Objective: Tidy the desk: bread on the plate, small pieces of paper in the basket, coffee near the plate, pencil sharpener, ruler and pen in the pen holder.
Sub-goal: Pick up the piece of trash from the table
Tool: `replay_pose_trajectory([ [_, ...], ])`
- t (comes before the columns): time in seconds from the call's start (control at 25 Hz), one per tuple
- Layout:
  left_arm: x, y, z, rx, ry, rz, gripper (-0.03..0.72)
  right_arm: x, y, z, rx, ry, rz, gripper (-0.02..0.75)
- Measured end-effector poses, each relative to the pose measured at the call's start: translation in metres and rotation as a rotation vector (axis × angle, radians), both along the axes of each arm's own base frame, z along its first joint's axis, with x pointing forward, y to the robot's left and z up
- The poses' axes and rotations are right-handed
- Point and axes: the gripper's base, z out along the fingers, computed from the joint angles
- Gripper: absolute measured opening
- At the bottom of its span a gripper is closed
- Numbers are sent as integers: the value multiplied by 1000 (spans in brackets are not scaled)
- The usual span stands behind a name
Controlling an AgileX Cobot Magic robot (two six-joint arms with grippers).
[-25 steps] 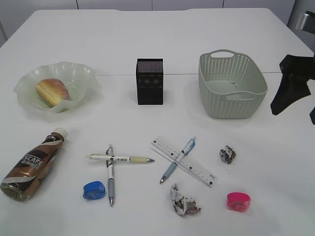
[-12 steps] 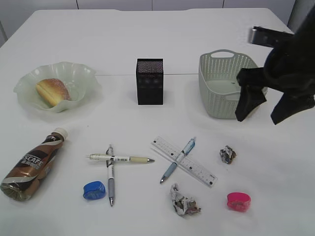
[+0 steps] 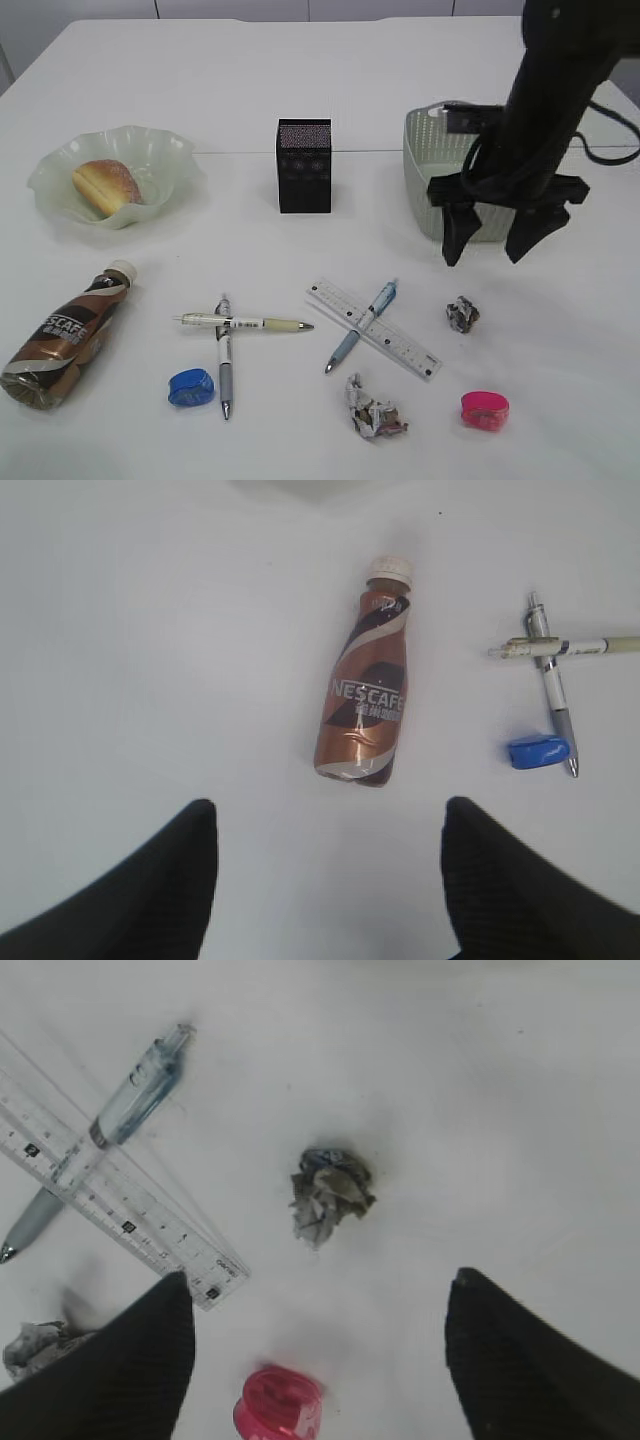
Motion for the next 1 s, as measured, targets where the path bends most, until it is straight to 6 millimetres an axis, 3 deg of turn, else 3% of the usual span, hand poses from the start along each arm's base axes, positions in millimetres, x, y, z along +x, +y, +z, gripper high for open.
replay_pose_trajectory([
  [0.16, 0, 0, 0, 0, 0, 0, 501, 2, 19, -26, -13, 62, 43, 524],
  [0.36, 0, 0, 0, 0, 0, 0, 496, 4, 23, -50, -39, 117, 59, 480],
  [1.0, 0, 1, 0, 7, -1, 1, 495, 11, 21, -86, -85, 159, 70, 475],
])
